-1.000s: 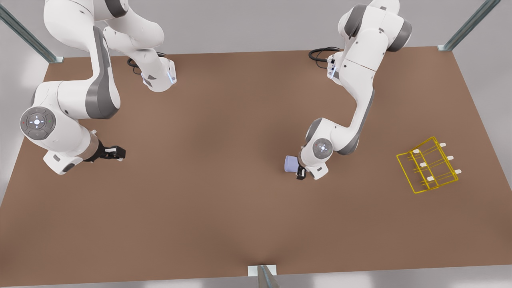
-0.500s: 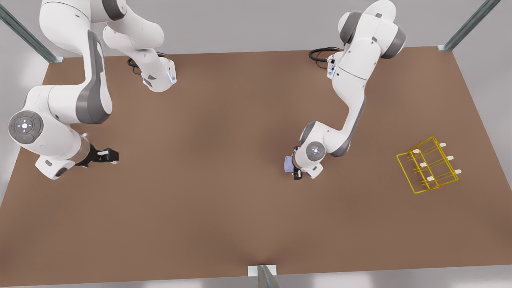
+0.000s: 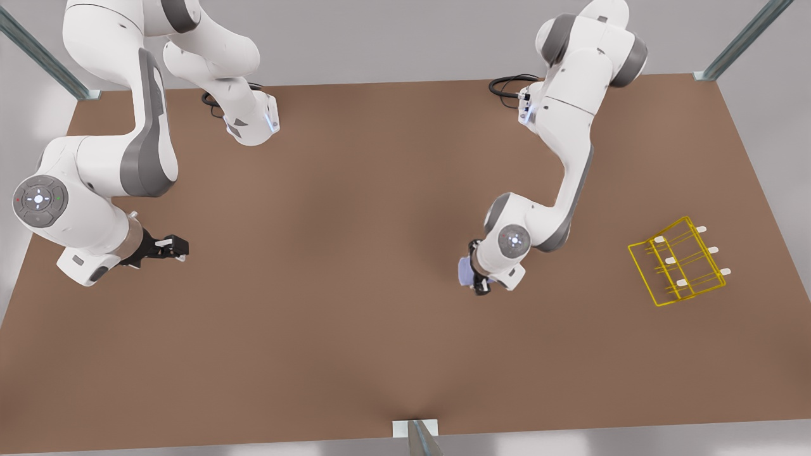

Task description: Place the cup on the cup holder

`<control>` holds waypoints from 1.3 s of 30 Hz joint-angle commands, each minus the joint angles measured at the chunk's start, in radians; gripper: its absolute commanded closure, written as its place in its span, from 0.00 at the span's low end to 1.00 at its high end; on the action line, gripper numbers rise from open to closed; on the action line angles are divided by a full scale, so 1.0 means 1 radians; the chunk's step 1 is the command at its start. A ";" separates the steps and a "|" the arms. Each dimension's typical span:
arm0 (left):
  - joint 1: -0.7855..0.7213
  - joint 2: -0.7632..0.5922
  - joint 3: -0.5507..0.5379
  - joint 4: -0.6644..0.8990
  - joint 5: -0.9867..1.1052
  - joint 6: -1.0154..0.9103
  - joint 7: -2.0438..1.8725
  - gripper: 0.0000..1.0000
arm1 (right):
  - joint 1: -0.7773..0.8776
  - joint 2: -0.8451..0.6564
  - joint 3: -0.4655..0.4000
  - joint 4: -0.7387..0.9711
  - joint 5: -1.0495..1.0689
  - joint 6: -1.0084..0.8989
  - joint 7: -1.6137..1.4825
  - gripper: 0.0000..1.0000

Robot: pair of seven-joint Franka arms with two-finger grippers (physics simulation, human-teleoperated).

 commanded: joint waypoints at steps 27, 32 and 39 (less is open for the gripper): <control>-0.524 0.633 1.309 -0.188 0.502 0.192 0.227 0.31 | -0.002 0.007 0.000 0.005 0.002 0.002 -0.034 0.00; -0.492 0.632 1.311 -0.175 0.510 0.190 0.155 0.31 | -0.002 0.007 0.001 0.006 0.002 0.002 -0.034 0.00; -0.515 0.633 1.311 -0.175 0.501 0.186 0.118 0.31 | -0.002 0.007 0.000 0.005 0.004 0.002 -0.034 0.00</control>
